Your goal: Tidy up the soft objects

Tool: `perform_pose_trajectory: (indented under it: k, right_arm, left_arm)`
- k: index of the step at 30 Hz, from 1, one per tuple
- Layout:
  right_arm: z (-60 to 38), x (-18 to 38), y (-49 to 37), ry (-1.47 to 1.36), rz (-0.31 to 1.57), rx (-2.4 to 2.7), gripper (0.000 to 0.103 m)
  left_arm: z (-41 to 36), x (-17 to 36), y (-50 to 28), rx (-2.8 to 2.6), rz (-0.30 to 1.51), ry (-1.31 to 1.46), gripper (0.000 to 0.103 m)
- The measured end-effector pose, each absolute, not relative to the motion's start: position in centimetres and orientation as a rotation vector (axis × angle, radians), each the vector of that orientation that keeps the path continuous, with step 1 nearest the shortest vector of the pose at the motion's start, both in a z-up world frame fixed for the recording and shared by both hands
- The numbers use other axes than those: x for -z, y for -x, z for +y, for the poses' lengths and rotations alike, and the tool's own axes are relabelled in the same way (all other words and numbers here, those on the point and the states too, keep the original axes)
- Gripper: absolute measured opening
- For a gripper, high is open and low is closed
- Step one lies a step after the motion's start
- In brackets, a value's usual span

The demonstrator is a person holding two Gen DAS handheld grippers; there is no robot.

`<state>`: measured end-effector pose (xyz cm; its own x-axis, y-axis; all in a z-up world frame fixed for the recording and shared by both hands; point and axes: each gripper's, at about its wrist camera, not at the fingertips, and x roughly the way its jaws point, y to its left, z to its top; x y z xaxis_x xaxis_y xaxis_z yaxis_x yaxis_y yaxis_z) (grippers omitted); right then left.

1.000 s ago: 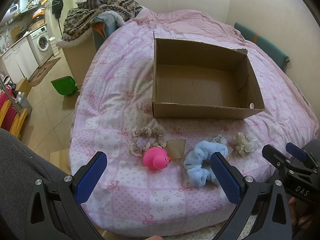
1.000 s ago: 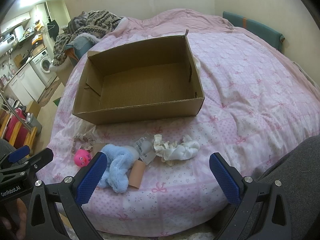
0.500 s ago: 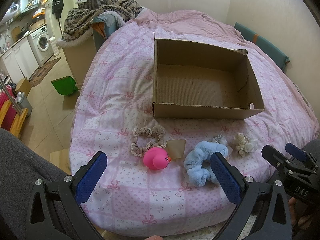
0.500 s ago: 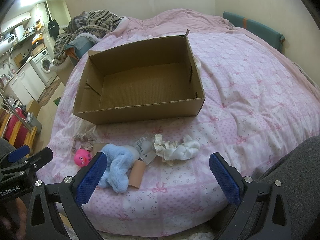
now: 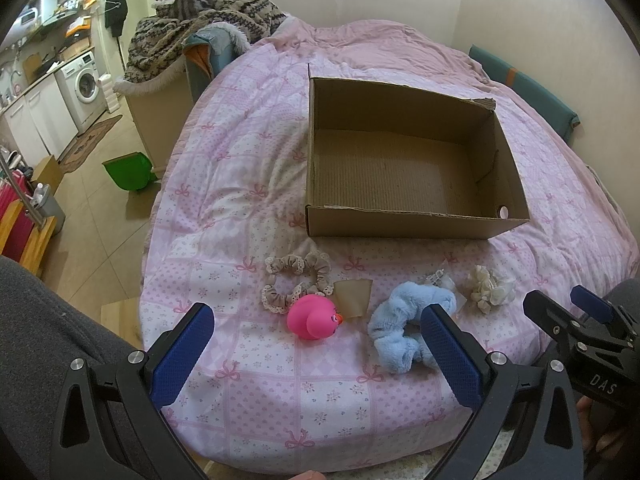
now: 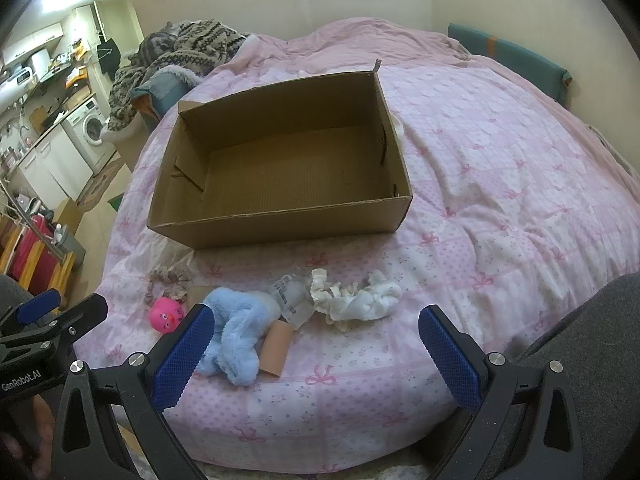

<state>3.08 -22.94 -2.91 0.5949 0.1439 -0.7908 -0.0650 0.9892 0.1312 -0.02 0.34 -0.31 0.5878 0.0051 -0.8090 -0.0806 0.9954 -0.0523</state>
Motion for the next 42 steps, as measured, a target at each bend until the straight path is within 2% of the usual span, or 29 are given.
perform_pose_trajectory:
  k: [14, 29, 35, 42]
  right_arm:
    - [-22.9, 2.7, -3.3, -0.095, 0.933, -0.132, 0.103]
    - [-26.1, -1.7, -7.8, -0.157, 0.96, -0.219, 0.103]
    - [-28.2, -1.0, -10.2, -0.172, 1.036, -0.214, 0.103]
    - [-31.2, 2.3, -12.6, -0.292, 1.15, -0.17, 0.103]
  left_arm:
    - [0.9, -0.4, 0.1, -0.057, 0.945, 0.106, 0.103]
    - [1.0, -3.5, -3.4, -0.05, 0.957, 0.059, 0.103]
    - [1.8, -3.4, -6.3, -0.071, 1.009, 0.031, 0.103]
    - [3.1, -0.3, -8.7, -0.118, 1.095, 0.033, 0.103]
